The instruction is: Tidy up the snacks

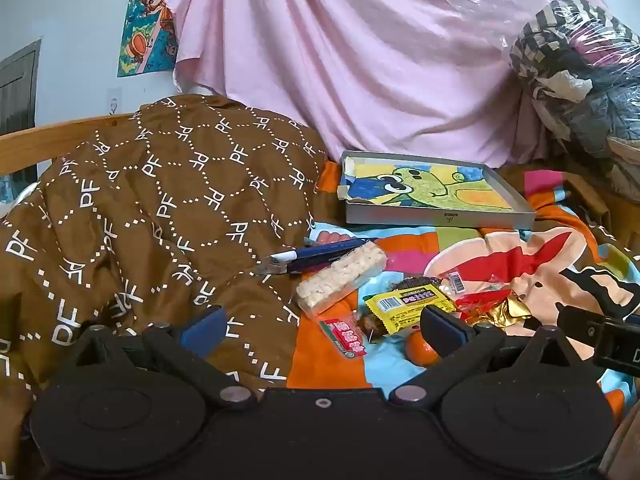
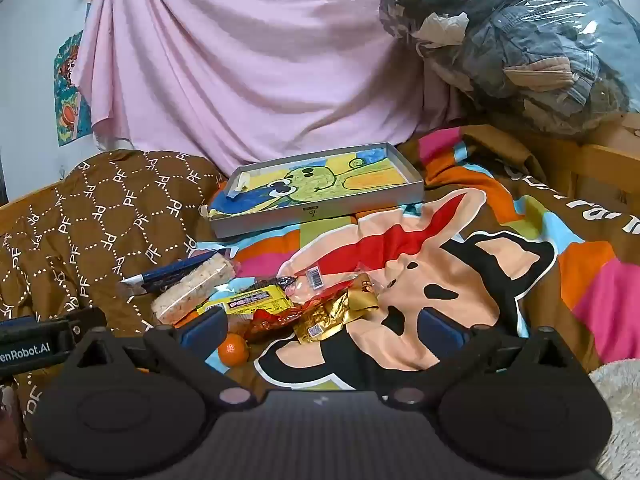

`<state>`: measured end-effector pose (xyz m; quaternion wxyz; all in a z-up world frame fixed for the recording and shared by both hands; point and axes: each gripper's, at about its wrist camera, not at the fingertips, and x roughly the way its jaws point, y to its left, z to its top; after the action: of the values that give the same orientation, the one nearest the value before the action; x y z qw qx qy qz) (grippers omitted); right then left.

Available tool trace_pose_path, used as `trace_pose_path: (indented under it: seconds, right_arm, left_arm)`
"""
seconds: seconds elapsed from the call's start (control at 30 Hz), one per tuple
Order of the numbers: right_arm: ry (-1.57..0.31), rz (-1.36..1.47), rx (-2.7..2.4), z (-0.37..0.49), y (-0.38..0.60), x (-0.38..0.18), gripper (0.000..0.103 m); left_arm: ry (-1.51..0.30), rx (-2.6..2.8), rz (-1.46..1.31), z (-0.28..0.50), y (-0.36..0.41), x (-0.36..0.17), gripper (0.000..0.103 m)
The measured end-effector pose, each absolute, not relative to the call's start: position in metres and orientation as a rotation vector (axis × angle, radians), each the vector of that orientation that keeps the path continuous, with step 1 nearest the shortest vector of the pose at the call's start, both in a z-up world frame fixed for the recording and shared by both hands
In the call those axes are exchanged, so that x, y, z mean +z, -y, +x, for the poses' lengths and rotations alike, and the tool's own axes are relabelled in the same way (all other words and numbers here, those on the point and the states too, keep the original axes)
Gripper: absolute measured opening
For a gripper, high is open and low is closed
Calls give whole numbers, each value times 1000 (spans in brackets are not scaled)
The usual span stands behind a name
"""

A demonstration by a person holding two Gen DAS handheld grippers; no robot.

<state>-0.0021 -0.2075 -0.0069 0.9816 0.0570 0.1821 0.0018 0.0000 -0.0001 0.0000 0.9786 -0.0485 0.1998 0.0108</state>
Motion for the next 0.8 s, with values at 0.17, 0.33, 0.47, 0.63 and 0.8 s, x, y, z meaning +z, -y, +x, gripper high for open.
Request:
trace_pose_path:
  seconds: [0.17, 0.33, 0.47, 0.63, 0.8]
  right_arm:
    - [-368, 117, 4, -2, 208, -7, 103]
    - [-370, 117, 5, -1, 207, -6, 103]
    - [-372, 115, 8, 0, 206, -5, 103]
    - [-374, 115, 8, -1, 206, -6, 103]
    - [-376, 115, 8, -1, 207, -6, 103]
  left_arm:
    - [-401, 20, -100, 0, 0, 0, 102]
    - [-408, 21, -110, 1, -1, 0, 102]
    - [-413, 25, -116, -2, -3, 0, 102]
    - [-417, 26, -117, 1, -3, -2, 102]
    - [-418, 26, -118, 2, -2, -2, 102]
